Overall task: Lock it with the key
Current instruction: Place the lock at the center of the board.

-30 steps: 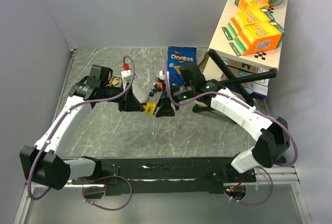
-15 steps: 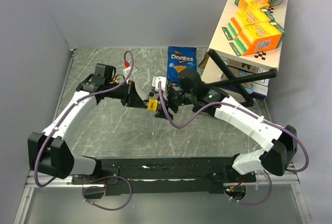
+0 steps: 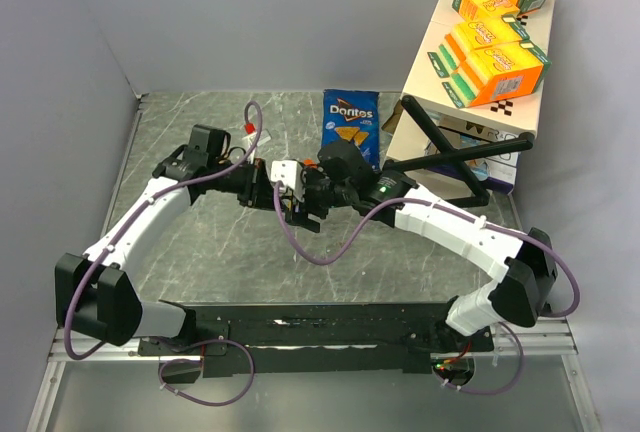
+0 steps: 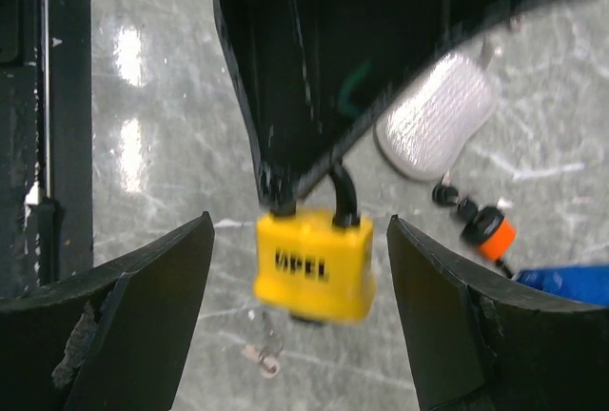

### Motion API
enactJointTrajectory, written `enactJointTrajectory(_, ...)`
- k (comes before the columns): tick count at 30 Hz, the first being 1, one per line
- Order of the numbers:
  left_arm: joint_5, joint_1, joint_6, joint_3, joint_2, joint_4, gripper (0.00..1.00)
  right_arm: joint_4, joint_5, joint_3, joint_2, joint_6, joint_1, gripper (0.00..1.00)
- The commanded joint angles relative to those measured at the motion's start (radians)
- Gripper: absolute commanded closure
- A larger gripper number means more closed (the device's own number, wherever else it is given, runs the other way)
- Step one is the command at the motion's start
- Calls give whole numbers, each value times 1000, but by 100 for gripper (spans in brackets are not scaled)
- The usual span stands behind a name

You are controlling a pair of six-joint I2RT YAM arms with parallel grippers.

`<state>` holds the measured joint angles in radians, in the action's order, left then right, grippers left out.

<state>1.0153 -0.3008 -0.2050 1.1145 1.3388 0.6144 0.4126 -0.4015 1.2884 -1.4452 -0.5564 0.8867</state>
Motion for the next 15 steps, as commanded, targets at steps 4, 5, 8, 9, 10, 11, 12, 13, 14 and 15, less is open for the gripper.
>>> enactJointTrajectory(4,26,-8,-16,15,-21,-39,99,-49,-42,65,-26,-62,12,22)
enactJointTrajectory(5,25,-6,-16,16,-23,-38,99,-44,-42,65,-27,-68,12,23)
enactJointTrajectory(8,20,-6,-16,16,-21,-28,99,-28,-30,63,-34,-83,17,27)
enactJointTrajectory(9,19,-6,-14,13,-21,-27,99,-26,-27,54,-34,-89,15,27)
enactJointTrajectory(10,16,-6,-13,15,-20,-21,99,-18,-25,48,-32,-95,15,27)
enactJointTrajectory(11,11,-6,-13,16,-20,-21,99,-15,-20,40,-29,-111,15,27)
enactJointTrajectory(12,6,-6,-19,15,-17,-22,99,-11,-20,26,-27,-115,14,28)
enactJointTrajectory(13,2,-6,-27,15,-15,-27,99,-6,-20,20,-24,-119,14,29)
enactJointTrajectory(14,2,-6,-33,16,-12,-28,99,0,-17,14,-24,-119,12,29)
enactJointTrajectory(15,3,-6,-31,18,-13,-30,99,2,-16,3,-21,-119,14,30)
